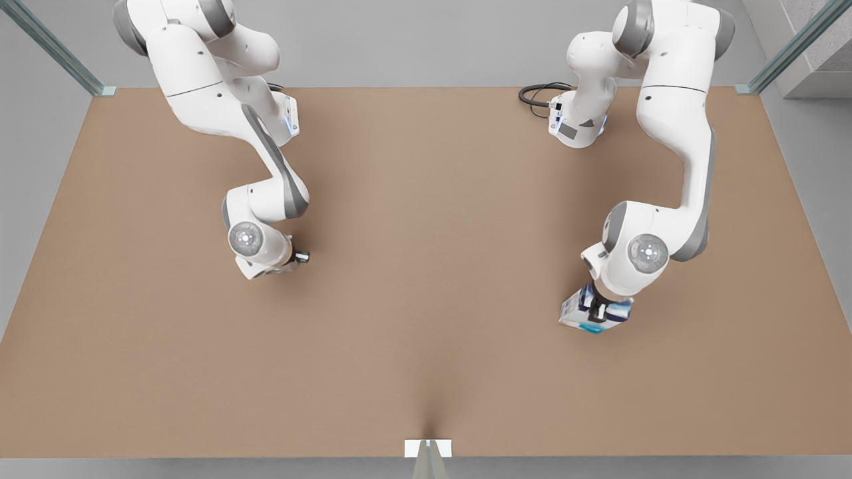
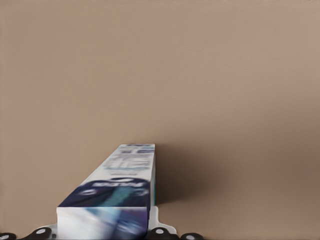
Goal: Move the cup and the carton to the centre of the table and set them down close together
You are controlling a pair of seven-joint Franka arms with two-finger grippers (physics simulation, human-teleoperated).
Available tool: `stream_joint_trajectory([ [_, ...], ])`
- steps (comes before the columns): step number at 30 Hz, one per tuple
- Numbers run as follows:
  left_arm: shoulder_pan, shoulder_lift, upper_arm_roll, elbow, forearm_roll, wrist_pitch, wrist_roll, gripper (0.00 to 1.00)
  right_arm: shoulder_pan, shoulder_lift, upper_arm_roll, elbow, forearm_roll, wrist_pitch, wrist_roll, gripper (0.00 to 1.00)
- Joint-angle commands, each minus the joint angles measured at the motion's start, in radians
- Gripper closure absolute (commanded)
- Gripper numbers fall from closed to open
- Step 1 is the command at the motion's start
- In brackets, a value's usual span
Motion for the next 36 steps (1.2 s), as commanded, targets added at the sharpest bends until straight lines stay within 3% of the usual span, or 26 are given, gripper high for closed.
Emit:
stream_joint_trajectory([
  [1, 0.0, 0.0, 0.0, 0.0, -0.001, 0.0, 0.0, 0.49, 0.01, 0.002, 0.0, 0.018, -0.005, -0.007, 0.002, 0.79],
  [6, 0.009, -0.012, -0.003, 0.014, -0.011, -0.007, -0.005, 0.54, 0.273, 0.459, -0.018, 0.805, 0.002, -0.076, 0.013, 0.79],
  [8, 0.006, -0.037, -0.003, 0.028, -0.011, -0.019, -0.044, 0.55, 0.386, 0.597, -0.094, 0.991, 0.006, -0.073, 0.01, 0.79],
  [10, 0.003, -0.058, -0.005, 0.041, -0.011, -0.054, -0.048, 0.55, 0.421, 0.683, -0.1, 1.125, 0.012, -0.06, 0.009, 0.79],
  [14, -0.003, -0.058, -0.008, 0.198, -0.008, -0.286, -0.083, 0.54, 0.443, 0.741, -0.12, 1.171, 0.014, 0.016, 0.006, 0.79],
  [17, -0.003, -0.075, -0.011, 0.311, -0.016, -0.41, -0.124, 0.53, 0.443, 0.77, -0.133, 1.198, 0.014, 0.037, 0.006, 0.66],
  [19, -0.002, -0.081, -0.041, 0.356, -0.033, -0.481, -0.204, 0.53, 0.45, 0.773, -0.135, 1.198, 0.014, 0.057, 0.007, 0.39],
  [20, -0.003, -0.086, -0.066, 0.364, -0.036, -0.511, -0.284, 0.53, 0.455, 0.778, -0.141, 1.2, 0.014, 0.066, 0.004, 0.16],
  [21, -0.008, -0.095, -0.084, 0.364, -0.034, -0.525, -0.331, 0.53, 0.457, 0.779, -0.141, 1.2, 0.014, 0.072, 0.004, 0.02],
  [24, -0.009, -0.095, -0.144, 0.364, -0.03, -0.551, -0.445, 0.54, 0.457, 0.779, -0.143, 1.198, 0.014, 0.074, 0.004, 0.0],
  [30, -0.043, -0.086, -0.15, 0.373, -0.028, -0.54, -0.459, 0.53, 0.46, 0.772, -0.141, 1.198, 0.014, 0.066, 0.013, 0.0],
  [32, -0.043, -0.083, -0.152, 0.373, -0.03, -0.539, -0.462, 0.53, 0.463, 0.701, -0.143, 1.183, 0.043, 0.016, 0.019, 0.0],
  [34, -0.043, -0.083, -0.155, 0.373, -0.031, -0.539, -0.48, 0.53, 0.42, 0.482, -0.137, 1.1, 0.075, -0.174, 0.018, 0.0],
  [35, -0.043, -0.083, -0.158, 0.373, -0.03, -0.542, -0.48, 0.53, 0.325, 0.327, -0.14, 1.099, 0.061, -0.475, -0.057, 0.0],
  [36, -0.045, -0.083, -0.16, 0.373, -0.03, -0.54, -0.495, 0.53, 0.149, 0.223, -0.144, 1.083, -0.047, -0.672, -0.427, 0.0],
])
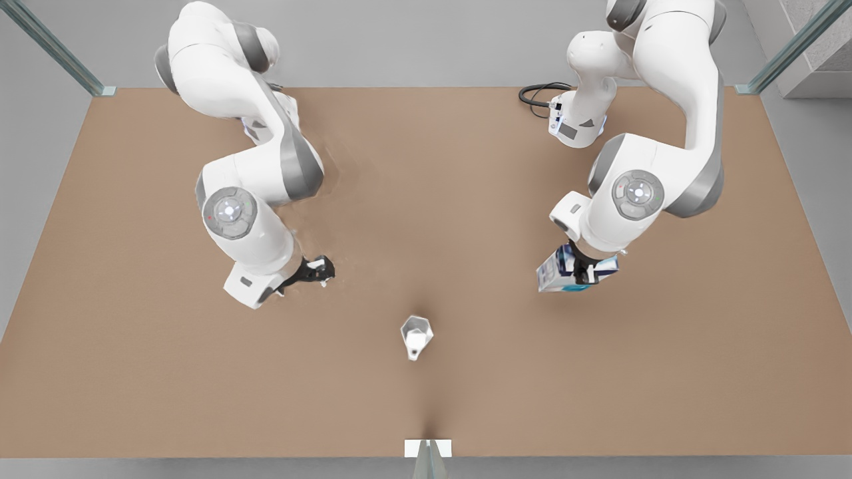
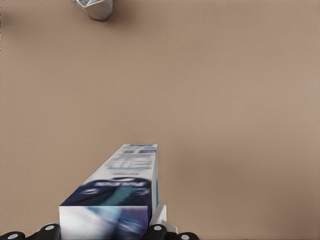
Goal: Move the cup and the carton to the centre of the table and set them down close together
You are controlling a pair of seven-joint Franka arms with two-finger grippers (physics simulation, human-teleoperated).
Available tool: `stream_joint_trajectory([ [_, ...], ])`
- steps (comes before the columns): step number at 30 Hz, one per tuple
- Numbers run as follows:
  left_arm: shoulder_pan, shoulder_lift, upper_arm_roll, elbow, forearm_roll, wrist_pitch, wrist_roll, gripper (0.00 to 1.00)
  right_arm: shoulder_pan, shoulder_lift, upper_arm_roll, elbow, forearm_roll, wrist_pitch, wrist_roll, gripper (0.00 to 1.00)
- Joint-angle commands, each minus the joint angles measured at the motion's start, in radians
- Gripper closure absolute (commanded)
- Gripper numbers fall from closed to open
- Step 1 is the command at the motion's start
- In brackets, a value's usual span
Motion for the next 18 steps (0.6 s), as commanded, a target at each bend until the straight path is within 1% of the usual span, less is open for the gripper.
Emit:
stream_joint_trajectory([
  [1, -0.003, 0.002, -0.003, 0.0, -0.023, -0.003, -0.013, 0.53, -0.019, -0.012, 0.002, -0.007, -0.055, -0.026, -0.016, 0.0],
  [2, -0.019, 0.007, -0.003, 0.0, -0.023, -0.001, -0.038, 0.53, -0.042, -0.116, 0.005, -0.121, -0.101, -0.008, -0.002, 0.0],
  [3, -0.045, 0.016, -0.003, 0.0, -0.023, 0.0, -0.079, 0.53, -0.062, -0.288, 0.007, -0.379, -0.091, 0.123, 0.028, 0.0],
  [4, -0.077, 0.034, -0.003, 0.014, -0.023, 0.003, -0.134, 0.53, -0.093, -0.367, 0.01, -0.465, -0.089, 0.131, 0.036, 0.0],
  [5, -0.106, 0.071, -0.003, 0.051, -0.023, 0.003, -0.177, 0.52, -0.094, -0.388, 0.01, -0.502, -0.088, 0.132, 0.041, 0.0],
  [7, -0.174, 0.117, -0.002, 0.087, -0.023, 0.057, -0.268, 0.52, -0.104, -0.387, 0.01, -0.51, -0.088, 0.132, 0.042, 0.0],
  [12, -0.321, 0.205, 0.006, 0.144, -0.022, 0.118, -0.459, 0.51, -0.104, -0.383, 0.01, -0.516, -0.088, 0.132, 0.044, 0.0],
  [13, -0.339, 0.229, 0.006, 0.167, -0.022, 0.132, -0.469, 0.51, -0.104, -0.382, 0.01, -0.518, -0.086, 0.132, 0.045, 0.0],
  [16, -0.424, 0.258, 0.009, 0.167, -0.014, 0.158, -0.452, 0.5, -0.104, -0.382, 0.01, -0.524, -0.086, 0.132, 0.044, 0.0],
  [18, -0.473, 0.301, 0.012, 0.213, 0.041, 0.163, -0.384, 0.49, -0.104, -0.382, 0.01, -0.524, -0.086, 0.134, 0.045, 0.0],
])
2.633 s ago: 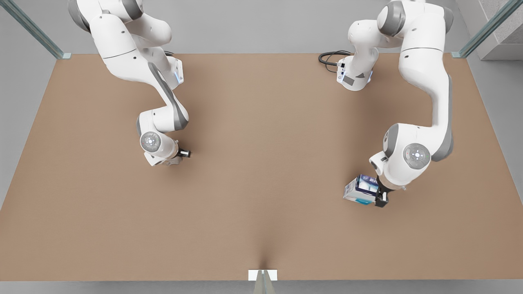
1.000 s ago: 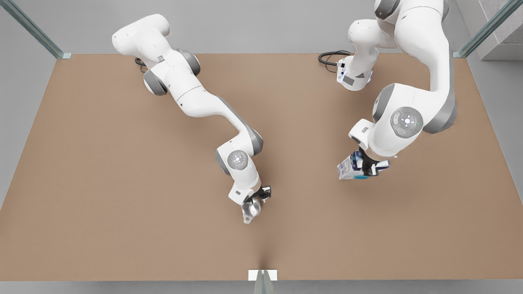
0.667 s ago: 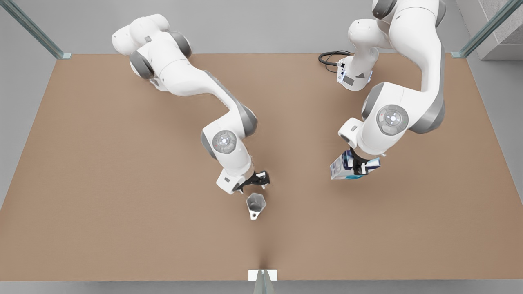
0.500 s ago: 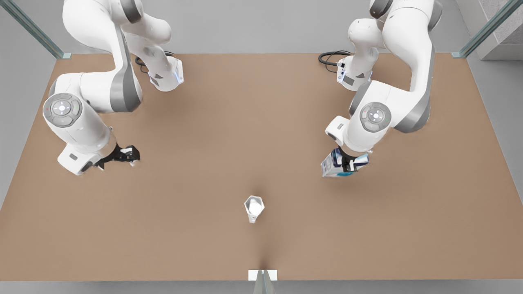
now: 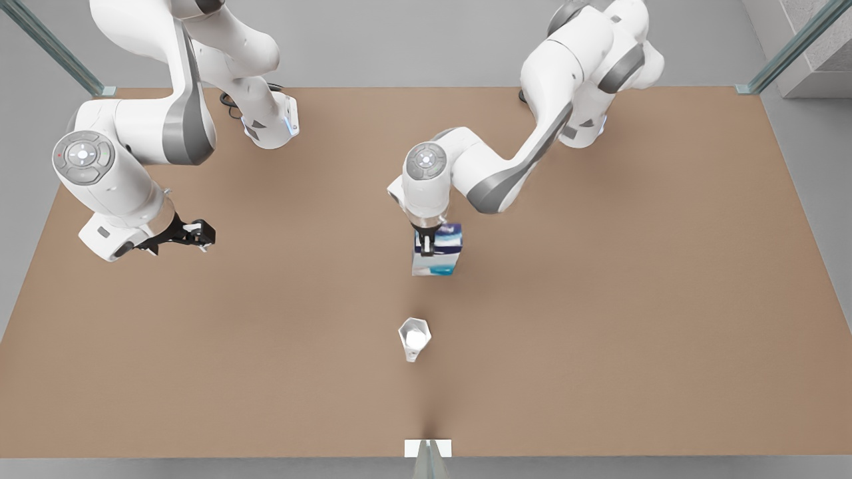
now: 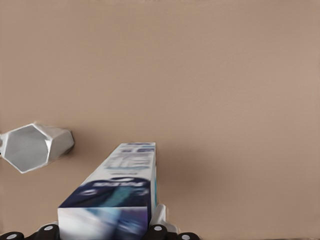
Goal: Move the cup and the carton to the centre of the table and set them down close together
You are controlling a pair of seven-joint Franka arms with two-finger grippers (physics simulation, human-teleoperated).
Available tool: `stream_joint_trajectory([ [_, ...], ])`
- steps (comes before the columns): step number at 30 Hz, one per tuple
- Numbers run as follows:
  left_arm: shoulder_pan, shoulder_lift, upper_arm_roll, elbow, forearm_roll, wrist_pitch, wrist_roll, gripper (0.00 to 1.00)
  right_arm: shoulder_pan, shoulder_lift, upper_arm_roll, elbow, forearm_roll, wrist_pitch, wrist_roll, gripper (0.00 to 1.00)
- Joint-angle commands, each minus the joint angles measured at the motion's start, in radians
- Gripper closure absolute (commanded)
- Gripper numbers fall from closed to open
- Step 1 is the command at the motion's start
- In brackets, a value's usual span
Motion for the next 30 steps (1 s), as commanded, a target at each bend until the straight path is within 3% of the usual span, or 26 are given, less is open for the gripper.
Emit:
stream_joint_trajectory([
  [1, -0.001, 0.007, 0.001, 0.001, -0.007, -0.003, 0.011, 0.49, 0.0, 0.0, 0.0, 0.0, 0.0, 0.0, 0.0, 0.0],
  [13, -0.023, 0.115, 0.002, -0.002, 0.037, 0.055, 0.016, 0.46, 0.0, 0.005, 0.0, -0.003, 0.0, 0.002, -0.002, 0.0],
  [15, -0.063, 0.128, 0.053, -0.002, 0.037, 0.08, -0.009, 0.46, 0.0, 0.003, 0.0, -0.003, 0.0, 0.002, 0.0, 0.0],
  [17, -0.063, 0.136, 0.054, -0.004, 0.039, 0.083, -0.009, 0.28, 0.0, 0.005, 0.0, -0.003, 0.0, 0.002, 0.0, 0.0],
  [18, -0.063, 0.138, 0.054, -0.007, 0.039, 0.093, -0.009, 0.25, 0.0, 0.005, 0.0, -0.003, 0.0, 0.002, 0.0, 0.0],
  [19, -0.063, 0.138, 0.063, -0.008, 0.034, 0.095, -0.017, 0.0, 0.0, 0.005, 0.0, -0.003, 0.0, 0.002, 0.0, 0.0],
  [30, -0.064, 0.136, 0.068, -0.014, 0.036, 0.123, -0.026, 0.0, 0.0, 0.003, 0.0, -0.003, 0.0, 0.002, 0.0, 0.0],
])
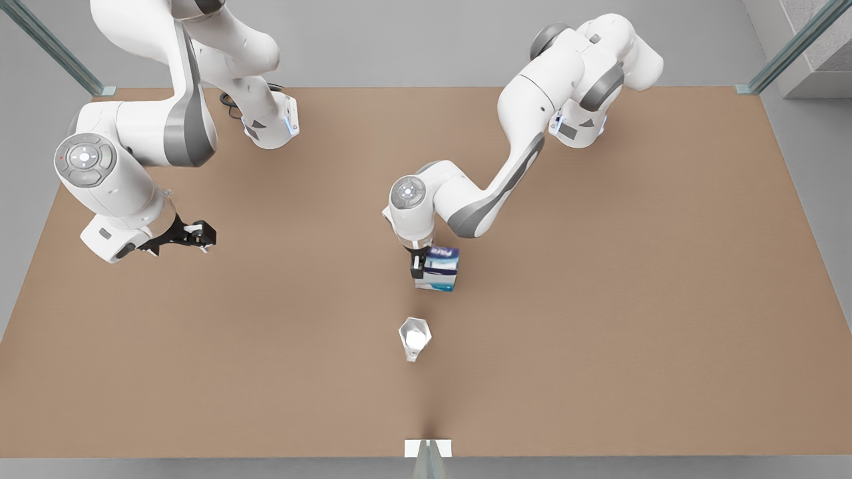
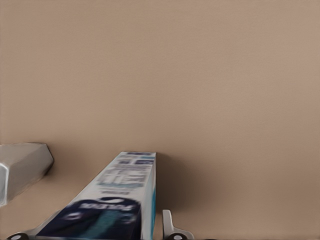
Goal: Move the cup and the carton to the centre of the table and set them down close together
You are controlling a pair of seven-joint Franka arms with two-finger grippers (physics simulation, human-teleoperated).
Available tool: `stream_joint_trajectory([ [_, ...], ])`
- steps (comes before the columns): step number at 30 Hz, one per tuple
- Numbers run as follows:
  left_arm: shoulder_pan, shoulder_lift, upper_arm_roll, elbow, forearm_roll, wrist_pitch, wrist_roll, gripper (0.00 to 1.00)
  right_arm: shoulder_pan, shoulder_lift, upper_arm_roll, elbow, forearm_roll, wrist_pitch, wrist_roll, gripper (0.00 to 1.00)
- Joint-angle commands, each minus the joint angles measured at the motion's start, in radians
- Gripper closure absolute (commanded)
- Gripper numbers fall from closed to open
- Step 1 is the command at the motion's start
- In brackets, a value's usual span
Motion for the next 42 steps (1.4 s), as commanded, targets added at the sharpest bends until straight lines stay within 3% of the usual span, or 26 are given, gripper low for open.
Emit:
stream_joint_trajectory([
  [1, 0.0, 0.0, 0.0, 0.0, 0.0, 0.0, -0.005, 0.0, 0.0, 0.0, 0.0, 0.0, 0.001, 0.0, 0.0, 0.0],
  [13, 0.009, -0.017, 0.003, 0.012, -0.003, 0.0, -0.008, 0.0, 0.0, 0.001, 0.0, 0.0, 0.001, 0.0, 0.0, 0.0],
  [22, 0.038, -0.126, -0.005, 0.011, -0.056, -0.09, -0.023, 0.0, 0.0, 0.001, 0.0, -0.006, 0.001, 0.0, 0.0, 0.0],
  [25, 0.164, -0.241, 0.002, 0.0, -0.102, -0.232, -0.223, 0.0, 0.0, 0.001, 0.0, -0.006, 0.001, 0.0, 0.0, 0.0],
  [28, 0.44, -0.25, 0.0, 0.002, -0.106, -0.233, -0.494, 0.0, 0.0, 0.001, 0.0, -0.006, 0.001, 0.0, 0.0, 0.0],
  [31, 0.58, -0.31, 0.138, -0.06, -0.096, -0.253, -0.689, 0.0, -0.002, 0.001, 0.0, -0.006, 0.001, 0.0, -0.002, 0.0],
  [35, 0.71, -0.396, 0.146, -0.058, -0.099, -0.337, -0.78, 0.0, -0.002, 0.0, 0.0, -0.006, 0.001, 0.0, -0.002, 0.0],
  [37, 0.608, -0.423, 0.293, -0.055, -0.17, -0.359, -0.766, 0.0, -0.002, 0.0, 0.0, -0.006, 0.001, 0.0, -0.002, 0.0],
  [38, 0.531, -0.425, 0.425, -0.052, -0.273, -0.36, -0.767, 0.0, -0.002, 0.0, 0.0, -0.008, 0.001, 0.0, 0.0, 0.0],
  [42, 0.589, -0.42, 0.391, -0.048, -0.283, -0.36, -0.786, 0.0, -0.002, 0.0, 0.0, -0.008, 0.001, 0.0, 0.0, 0.0],
])
